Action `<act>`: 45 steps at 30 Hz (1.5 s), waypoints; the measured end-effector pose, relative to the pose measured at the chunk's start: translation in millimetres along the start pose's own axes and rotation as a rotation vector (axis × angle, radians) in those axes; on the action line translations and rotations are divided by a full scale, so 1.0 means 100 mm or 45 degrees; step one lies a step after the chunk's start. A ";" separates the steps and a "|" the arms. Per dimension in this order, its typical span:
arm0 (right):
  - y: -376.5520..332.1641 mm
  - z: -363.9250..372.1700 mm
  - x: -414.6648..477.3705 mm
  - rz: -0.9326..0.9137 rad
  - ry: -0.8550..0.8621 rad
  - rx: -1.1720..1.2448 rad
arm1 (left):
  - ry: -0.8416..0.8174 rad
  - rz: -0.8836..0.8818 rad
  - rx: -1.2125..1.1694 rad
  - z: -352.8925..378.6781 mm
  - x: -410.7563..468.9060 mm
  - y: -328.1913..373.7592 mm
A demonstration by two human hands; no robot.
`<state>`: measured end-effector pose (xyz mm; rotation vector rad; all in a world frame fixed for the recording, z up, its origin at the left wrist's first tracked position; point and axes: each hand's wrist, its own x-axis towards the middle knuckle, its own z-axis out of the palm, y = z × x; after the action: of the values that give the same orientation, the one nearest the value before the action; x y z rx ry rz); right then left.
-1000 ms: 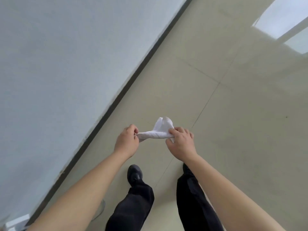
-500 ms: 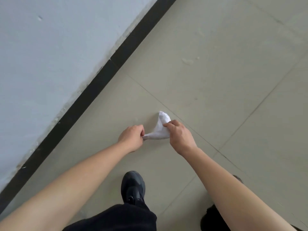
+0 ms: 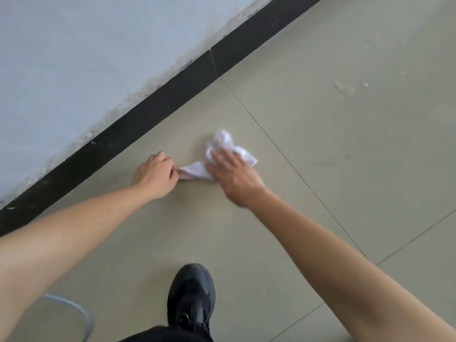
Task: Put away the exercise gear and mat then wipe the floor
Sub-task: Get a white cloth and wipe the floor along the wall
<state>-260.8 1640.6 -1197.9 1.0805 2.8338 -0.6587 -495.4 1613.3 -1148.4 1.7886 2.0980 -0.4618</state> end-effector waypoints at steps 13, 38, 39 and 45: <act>-0.26 -0.24 0.40 0.128 -0.134 -0.025 | 0.158 -0.322 -0.247 -0.10 0.16 -0.03; -1.32 0.44 -0.20 -0.446 -0.313 -0.129 | 0.037 -0.280 -0.230 -0.27 0.28 0.05; -1.08 0.40 -0.19 -0.432 -0.237 -0.125 | 0.027 -0.278 -0.212 -0.26 0.28 0.08; 0.83 -0.22 -0.62 0.701 0.057 0.000 | 0.031 -0.259 -0.046 -0.23 0.33 0.35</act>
<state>-158.2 1666.0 -1197.4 1.7837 2.3795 -0.5807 -466.3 1658.2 -1143.9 1.5758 2.3017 -0.4537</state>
